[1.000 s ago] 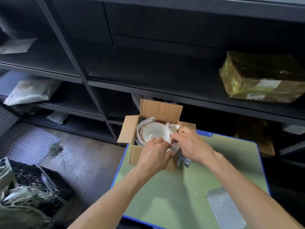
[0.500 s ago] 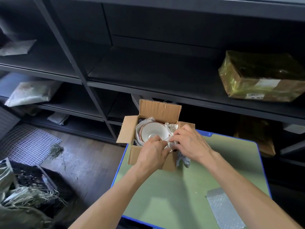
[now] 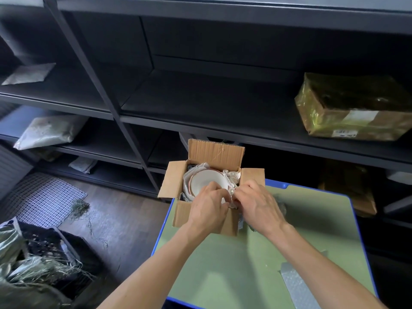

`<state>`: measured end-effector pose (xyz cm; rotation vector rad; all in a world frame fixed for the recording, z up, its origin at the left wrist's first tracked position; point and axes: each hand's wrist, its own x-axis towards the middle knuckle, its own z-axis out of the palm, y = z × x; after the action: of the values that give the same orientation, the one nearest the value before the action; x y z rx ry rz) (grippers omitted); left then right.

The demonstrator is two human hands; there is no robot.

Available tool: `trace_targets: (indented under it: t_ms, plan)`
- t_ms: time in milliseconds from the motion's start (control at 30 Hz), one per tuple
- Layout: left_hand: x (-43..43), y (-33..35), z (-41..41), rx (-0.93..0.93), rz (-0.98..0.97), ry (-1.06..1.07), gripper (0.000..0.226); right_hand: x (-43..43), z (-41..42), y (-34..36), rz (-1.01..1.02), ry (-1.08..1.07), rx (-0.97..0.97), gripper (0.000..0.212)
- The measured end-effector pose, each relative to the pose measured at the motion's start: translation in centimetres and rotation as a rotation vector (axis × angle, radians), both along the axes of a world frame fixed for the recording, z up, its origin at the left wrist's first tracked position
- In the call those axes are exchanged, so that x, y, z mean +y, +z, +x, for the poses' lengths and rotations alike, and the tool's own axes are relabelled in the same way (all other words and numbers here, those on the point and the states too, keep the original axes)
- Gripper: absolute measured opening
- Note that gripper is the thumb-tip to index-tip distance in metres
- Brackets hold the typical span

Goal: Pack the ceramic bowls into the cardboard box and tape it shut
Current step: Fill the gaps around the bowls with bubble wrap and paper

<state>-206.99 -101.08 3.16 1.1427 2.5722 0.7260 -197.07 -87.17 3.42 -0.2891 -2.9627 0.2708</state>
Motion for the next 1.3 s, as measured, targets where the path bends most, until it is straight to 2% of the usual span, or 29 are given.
trace_targets:
  t_ms: [67,200,300,433,567,700,767,900,1000,1167,1300]
  plan:
    - [-0.1,-0.1,-0.2,0.027,-0.051,-0.06,0.022,0.0,1.0,-0.2,0.017,0.031,-0.006,0.014]
    - [-1.1,-0.5,-0.1,0.177,-0.027,-0.204,0.04,0.6,3.0,0.3,0.078,0.092,-0.059,0.03]
    - [-1.6,-0.7,0.3,0.409,-0.022,-0.314,0.042,0.5,2.9,0.9,0.121,0.093,-0.064,0.026]
    - [-1.2,-0.6,0.4,0.491,-0.028,-0.278,0.038,0.1,1.3,1.2,0.119,0.082,-0.122,0.023]
    - [-0.9,-1.0,0.6,0.475,-0.008,-0.264,0.037,0.5,0.6,1.6,0.176,0.123,-0.197,0.015]
    - [-1.5,-1.5,0.5,0.444,-0.026,-0.283,0.035,1.0,0.5,2.1,0.176,0.172,-0.234,0.031]
    - [-1.3,-1.3,0.6,0.402,-0.044,-0.276,0.033,1.2,0.4,2.1,0.164,0.179,-0.26,0.033]
    - [-1.7,-1.1,0.7,0.285,-0.038,-0.257,0.026,1.4,0.3,2.1,0.158,0.189,-0.276,0.03]
    - [-2.2,-1.4,0.6,0.245,-0.036,-0.258,0.031,1.0,0.6,2.1,0.183,0.198,-0.213,0.022]
    - [-1.4,-1.5,0.6,0.335,-0.065,-0.24,0.042,1.2,1.0,1.5,0.161,0.219,-0.18,0.022]
    - [-1.2,-1.3,1.0,0.381,-0.071,-0.246,0.036,1.0,0.6,1.1,0.171,0.216,-0.176,0.023]
